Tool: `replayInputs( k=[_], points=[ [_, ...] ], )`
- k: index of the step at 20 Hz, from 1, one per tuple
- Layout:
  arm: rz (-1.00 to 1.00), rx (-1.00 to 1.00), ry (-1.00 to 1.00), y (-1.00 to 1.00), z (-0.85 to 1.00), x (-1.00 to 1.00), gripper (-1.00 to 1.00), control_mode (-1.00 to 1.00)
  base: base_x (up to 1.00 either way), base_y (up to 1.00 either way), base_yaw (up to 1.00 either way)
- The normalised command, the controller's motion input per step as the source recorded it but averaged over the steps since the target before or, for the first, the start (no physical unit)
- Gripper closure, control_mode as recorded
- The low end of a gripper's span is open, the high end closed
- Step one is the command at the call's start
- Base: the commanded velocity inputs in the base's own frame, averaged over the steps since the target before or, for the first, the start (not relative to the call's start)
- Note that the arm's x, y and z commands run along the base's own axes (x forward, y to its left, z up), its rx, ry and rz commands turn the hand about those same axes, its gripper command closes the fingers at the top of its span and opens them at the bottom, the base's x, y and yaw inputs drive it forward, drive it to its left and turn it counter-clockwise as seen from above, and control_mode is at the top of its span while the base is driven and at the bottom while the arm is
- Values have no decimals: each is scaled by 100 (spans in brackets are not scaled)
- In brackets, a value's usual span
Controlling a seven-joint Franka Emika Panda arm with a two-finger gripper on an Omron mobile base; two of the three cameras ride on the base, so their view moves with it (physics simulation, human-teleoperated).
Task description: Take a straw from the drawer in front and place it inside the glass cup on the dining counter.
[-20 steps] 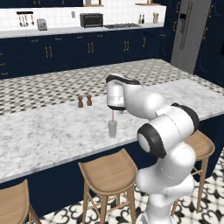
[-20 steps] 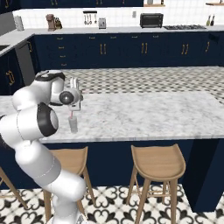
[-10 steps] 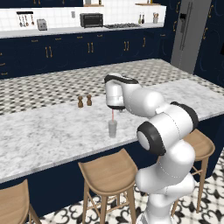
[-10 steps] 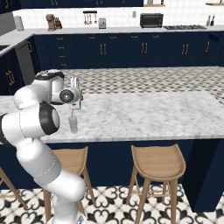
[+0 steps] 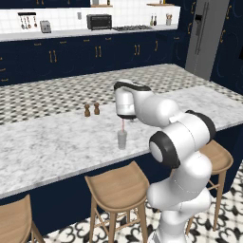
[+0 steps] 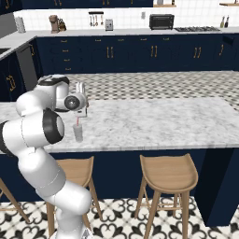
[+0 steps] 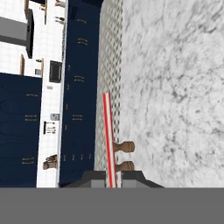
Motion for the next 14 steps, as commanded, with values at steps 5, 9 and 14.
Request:
replayInputs(
  k=[5, 9, 14],
  points=[
    [0, 0, -1, -14, -17, -5, 100, -100, 0, 0, 0],
    [0, 0, -2, -2, -16, -11, 100, -100, 0, 0, 0],
    [0, 0, -3, 0, -11, 0, 100, -100, 0, 0, 0]
  ],
)
